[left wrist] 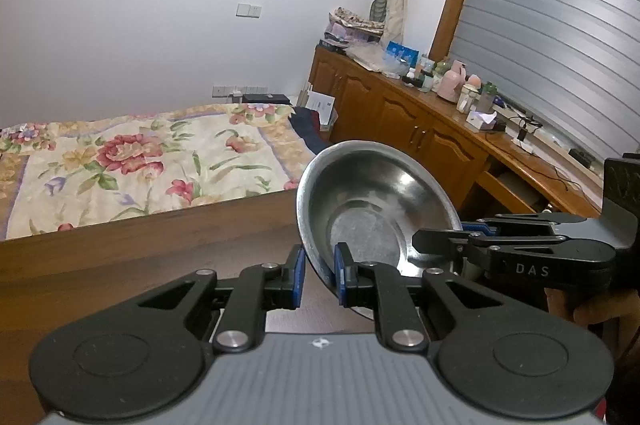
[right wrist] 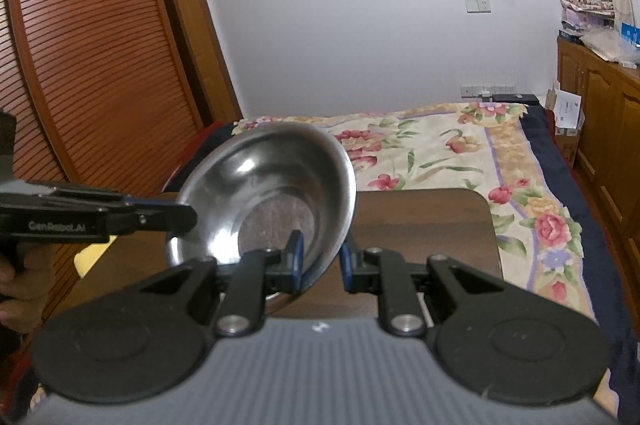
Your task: Organize plates and bowls
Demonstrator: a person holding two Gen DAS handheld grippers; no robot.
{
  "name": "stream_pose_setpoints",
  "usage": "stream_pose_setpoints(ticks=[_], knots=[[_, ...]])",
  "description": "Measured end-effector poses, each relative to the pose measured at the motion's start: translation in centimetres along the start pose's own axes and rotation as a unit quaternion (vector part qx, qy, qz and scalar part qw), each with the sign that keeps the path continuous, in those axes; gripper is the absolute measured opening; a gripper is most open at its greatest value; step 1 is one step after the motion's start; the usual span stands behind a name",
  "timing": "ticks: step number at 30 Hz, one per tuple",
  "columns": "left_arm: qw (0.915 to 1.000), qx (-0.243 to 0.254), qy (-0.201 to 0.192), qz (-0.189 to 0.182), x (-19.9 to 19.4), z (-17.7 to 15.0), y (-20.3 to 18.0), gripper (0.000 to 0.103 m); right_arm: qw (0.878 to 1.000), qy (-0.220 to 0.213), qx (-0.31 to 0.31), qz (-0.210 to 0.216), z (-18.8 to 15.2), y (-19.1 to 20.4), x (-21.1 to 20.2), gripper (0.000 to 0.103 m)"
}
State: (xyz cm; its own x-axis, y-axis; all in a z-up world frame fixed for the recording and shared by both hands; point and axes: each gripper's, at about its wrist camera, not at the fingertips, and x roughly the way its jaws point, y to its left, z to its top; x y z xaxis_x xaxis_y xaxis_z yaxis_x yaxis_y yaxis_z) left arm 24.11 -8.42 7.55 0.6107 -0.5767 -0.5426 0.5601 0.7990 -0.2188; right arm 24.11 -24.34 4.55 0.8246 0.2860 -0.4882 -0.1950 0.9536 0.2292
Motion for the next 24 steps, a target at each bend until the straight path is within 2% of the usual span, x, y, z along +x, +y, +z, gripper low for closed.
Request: stream_pose_setpoints(ticks=[9,24], knots=[[0.9998,0.013,-0.012,-0.001,-2.1,-1.7,-0.6,0.017,1.0,-0.002,-0.007,0.003,-0.9,1.2,-1.4,0.021],[0.9999,-0.004,0.01,-0.01,-1.4,-7.1,1.0,0.017,1.0,0.017,-0.002,0.023,-5.4,1.9,-0.9,0.021]])
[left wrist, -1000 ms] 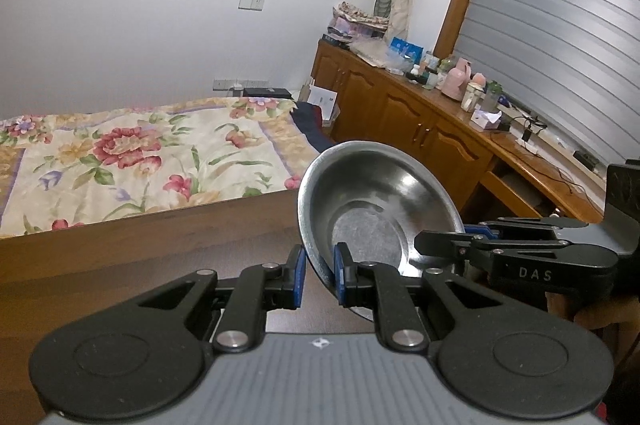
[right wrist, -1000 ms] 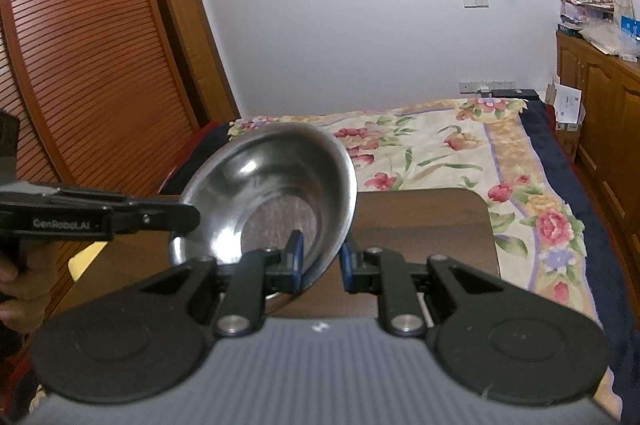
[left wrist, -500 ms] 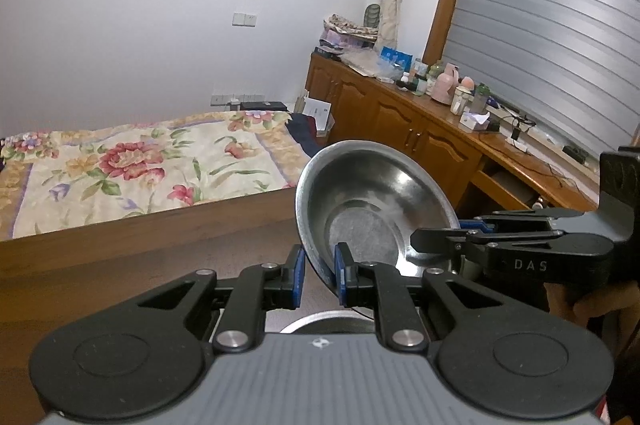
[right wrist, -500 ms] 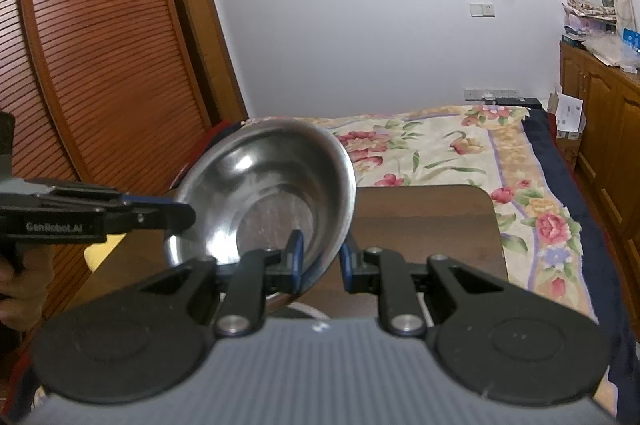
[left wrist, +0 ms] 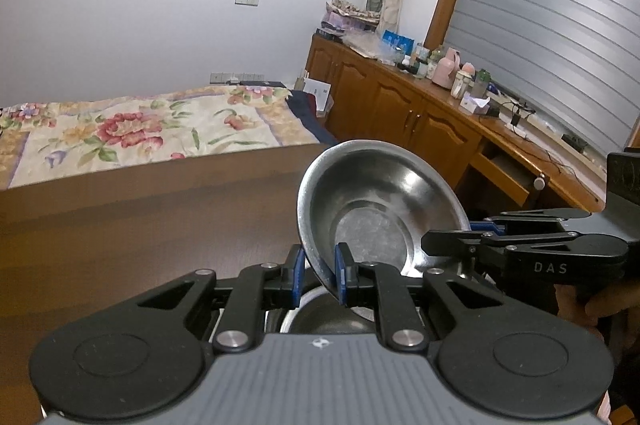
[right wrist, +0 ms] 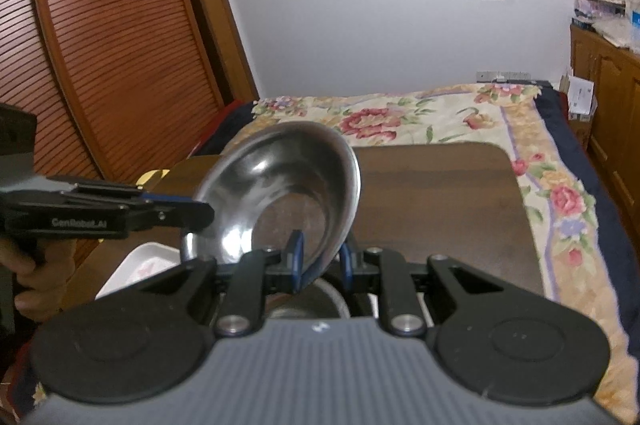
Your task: Organize plates and bowls
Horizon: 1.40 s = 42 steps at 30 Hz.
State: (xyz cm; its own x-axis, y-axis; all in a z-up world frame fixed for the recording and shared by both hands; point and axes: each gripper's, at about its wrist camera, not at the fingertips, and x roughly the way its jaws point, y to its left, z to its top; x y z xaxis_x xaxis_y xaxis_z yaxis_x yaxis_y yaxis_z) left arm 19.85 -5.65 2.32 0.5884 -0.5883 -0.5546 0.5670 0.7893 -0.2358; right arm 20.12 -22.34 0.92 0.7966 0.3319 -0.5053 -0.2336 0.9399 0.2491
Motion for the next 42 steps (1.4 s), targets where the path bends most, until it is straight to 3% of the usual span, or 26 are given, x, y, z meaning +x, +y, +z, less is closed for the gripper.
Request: stream_pose_setpoints(ticks=[11,27,42], knots=[[0.9995,0.002,-0.016,0.029,0.4,-5.2,-0.6,0.018,0.999,-0.004,0.044,0.022,-4.0,-0.6,1.1,0.021],[0.9944,0.046,-0.049,0.081,0.1,-8.0,-2.9,0.019,0.993,-0.057,0.098,0.014,-7.3,-0.3,0.7,0.021],[0.9885,0.072,-0.05,0.123,1.0,-9.4,-4.0,0.02,0.993,-0.088,0.023,-0.073,-7.7,1.7,1.0,0.023]])
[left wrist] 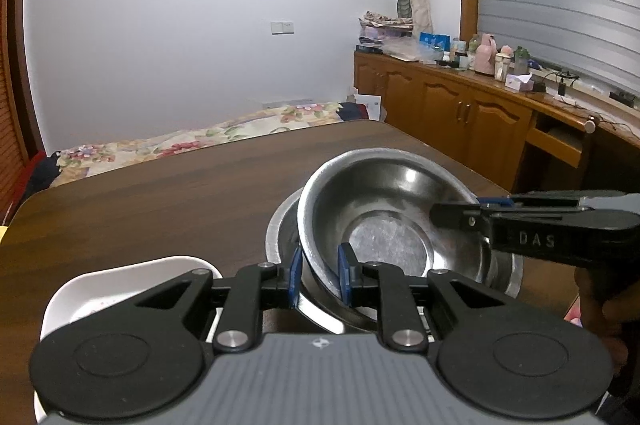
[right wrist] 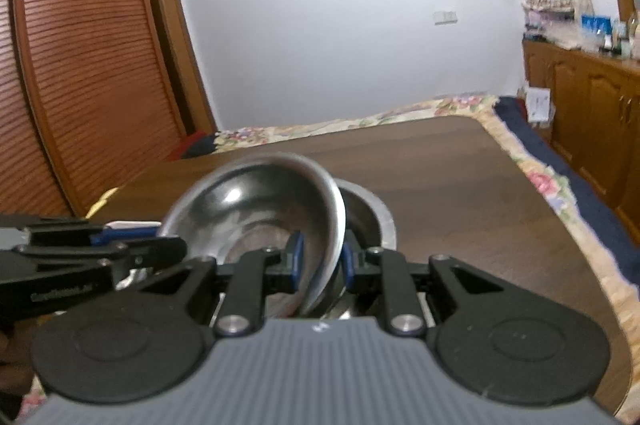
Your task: Organize plates and bowls
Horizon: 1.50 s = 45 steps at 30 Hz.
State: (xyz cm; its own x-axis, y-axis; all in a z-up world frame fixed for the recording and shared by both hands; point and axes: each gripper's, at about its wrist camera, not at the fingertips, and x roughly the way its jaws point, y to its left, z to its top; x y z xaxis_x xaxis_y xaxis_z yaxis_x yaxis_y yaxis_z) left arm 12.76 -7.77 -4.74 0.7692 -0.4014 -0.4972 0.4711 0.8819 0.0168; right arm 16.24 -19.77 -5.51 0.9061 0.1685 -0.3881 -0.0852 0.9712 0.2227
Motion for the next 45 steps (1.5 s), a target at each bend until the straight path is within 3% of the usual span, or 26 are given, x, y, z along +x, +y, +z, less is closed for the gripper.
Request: stream_pose_setpoints(ticks=[5,16,22,24,26,29,35,45], knots=[[0.9994,-0.034,-0.005,-0.003,0.2,-0.4,0.5,0.017,1.0,-0.01,-0.004,-0.011,0.0,-0.2,-0.2,0.023],[0.9989,-0.041,-0.021,0.008,-1.0,-0.2,0.9,0.019,0.999,-0.035,-0.02,-0.015,0.5,0.3,-1.2,0.023],[0.9983,-0.043,-0.029,0.024,-1.3,-0.1,1.4,0.038,0.998,-0.044,-0.037,-0.025,0.5,0.5,-1.9,0.026],[0.9981,-0.044,-0.031,0.03,-1.3,-0.1,1.3,0.051,0.998,-0.044,-0.042,-0.032,0.5,0.4,-1.9,0.031],[0.9981,-0.042,-0.03,0.034,-1.1,-0.3,1.4,0.058,0.998,-0.044,-0.042,-0.035,0.4,0.2,-1.8,0.046],[0.9979,-0.042,-0.027,0.042,-0.8,-0.5,1.4,0.07,0.997,-0.045,-0.038,-0.039,0.4,-0.3,-1.5,0.054],[0.9982,-0.045,-0.019,0.035,0.1,-0.8,1.6,0.074,0.998,-0.031,-0.033,-0.038,0.2,-1.0,-0.3,0.06],[0.999,-0.038,-0.007,0.024,1.4,-0.9,1.4,0.075,1.0,-0.019,-0.01,-0.017,-0.7,-1.6,0.8,0.06]])
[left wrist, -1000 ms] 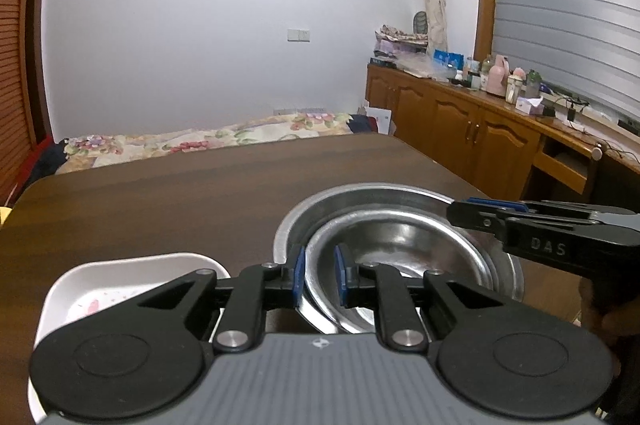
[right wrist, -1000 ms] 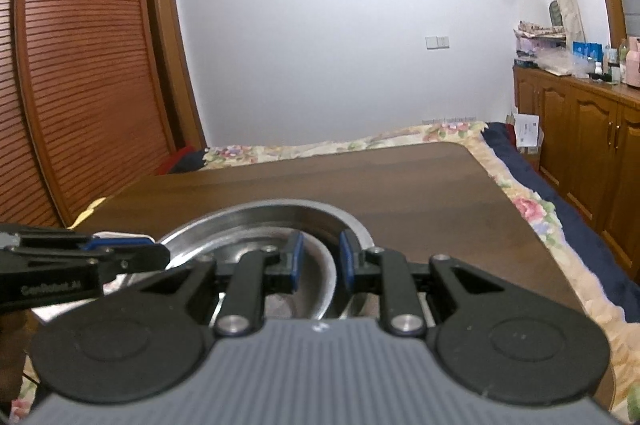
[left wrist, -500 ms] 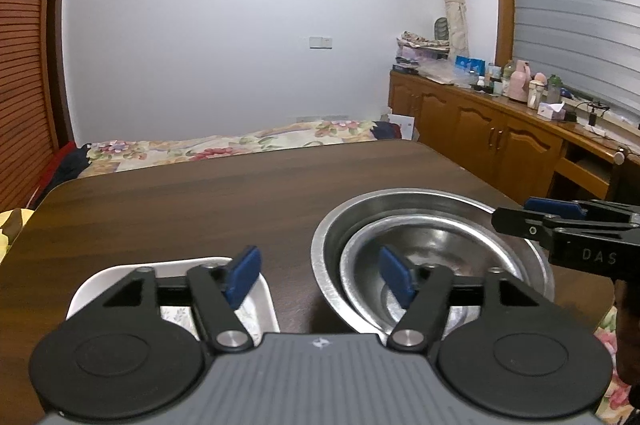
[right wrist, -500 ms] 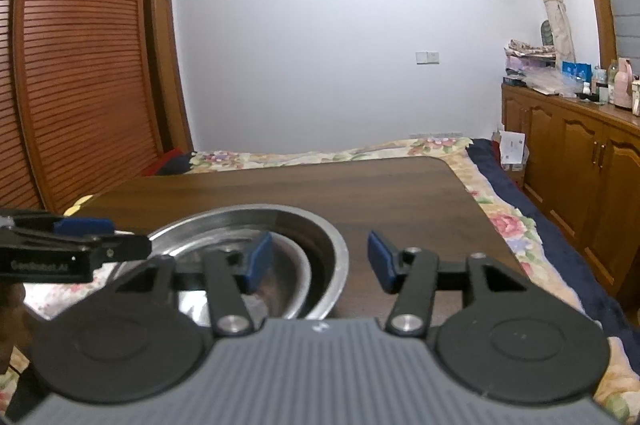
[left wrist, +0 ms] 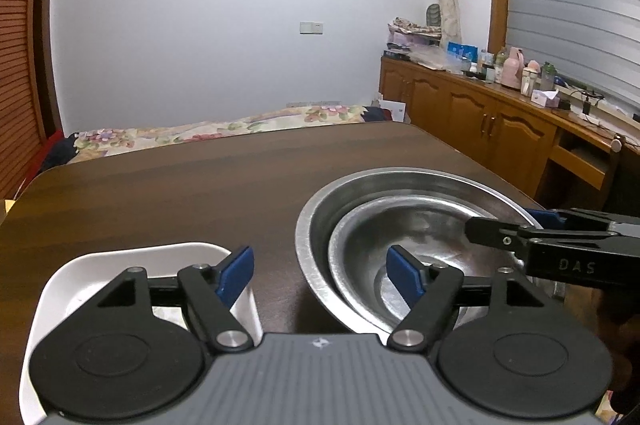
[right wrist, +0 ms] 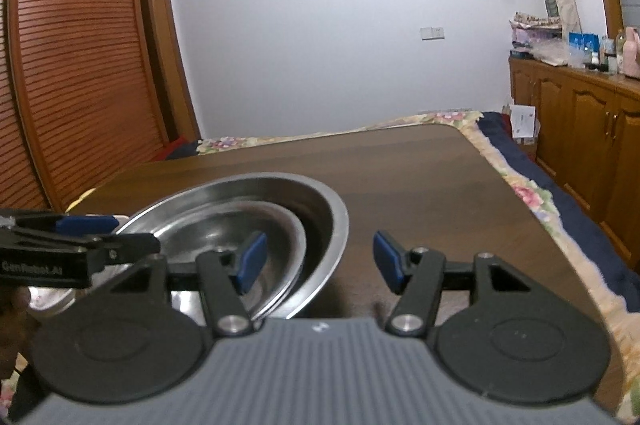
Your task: Organize plates and bowls
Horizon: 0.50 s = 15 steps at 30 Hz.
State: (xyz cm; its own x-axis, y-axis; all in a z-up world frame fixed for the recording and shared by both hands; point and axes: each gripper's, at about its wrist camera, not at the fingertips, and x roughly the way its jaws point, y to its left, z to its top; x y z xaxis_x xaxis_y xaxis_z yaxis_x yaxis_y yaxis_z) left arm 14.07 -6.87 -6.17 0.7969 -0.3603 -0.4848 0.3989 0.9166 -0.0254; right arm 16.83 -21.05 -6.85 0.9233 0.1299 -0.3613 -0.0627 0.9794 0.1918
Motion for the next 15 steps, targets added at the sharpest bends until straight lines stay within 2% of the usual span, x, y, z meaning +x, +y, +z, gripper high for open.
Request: stream_pose_setpoints(ticks=[4,7,11,15], knots=[[1.0,-0.006,0.002,-0.002,0.2,0.06,0.03,0.072,1.0,0.0,0.006,0.008,-0.21,0.04,0.16,0.06],[0.9999,-0.01,0.003,-0.004,0.2,-0.08,0.06,0.065,1.0,-0.002,0.01,0.01,-0.37,0.06,0.14,0.06],[0.9999,-0.008,0.004,-0.004,0.22,-0.25,0.39,0.063,1.0,-0.003,0.016,0.014,-0.6,0.0,0.2,0.06],[0.9999,-0.011,0.005,-0.003,0.22,-0.31,0.36,0.053,1.0,-0.01,0.013,0.013,-0.79,0.35,0.09,0.06]])
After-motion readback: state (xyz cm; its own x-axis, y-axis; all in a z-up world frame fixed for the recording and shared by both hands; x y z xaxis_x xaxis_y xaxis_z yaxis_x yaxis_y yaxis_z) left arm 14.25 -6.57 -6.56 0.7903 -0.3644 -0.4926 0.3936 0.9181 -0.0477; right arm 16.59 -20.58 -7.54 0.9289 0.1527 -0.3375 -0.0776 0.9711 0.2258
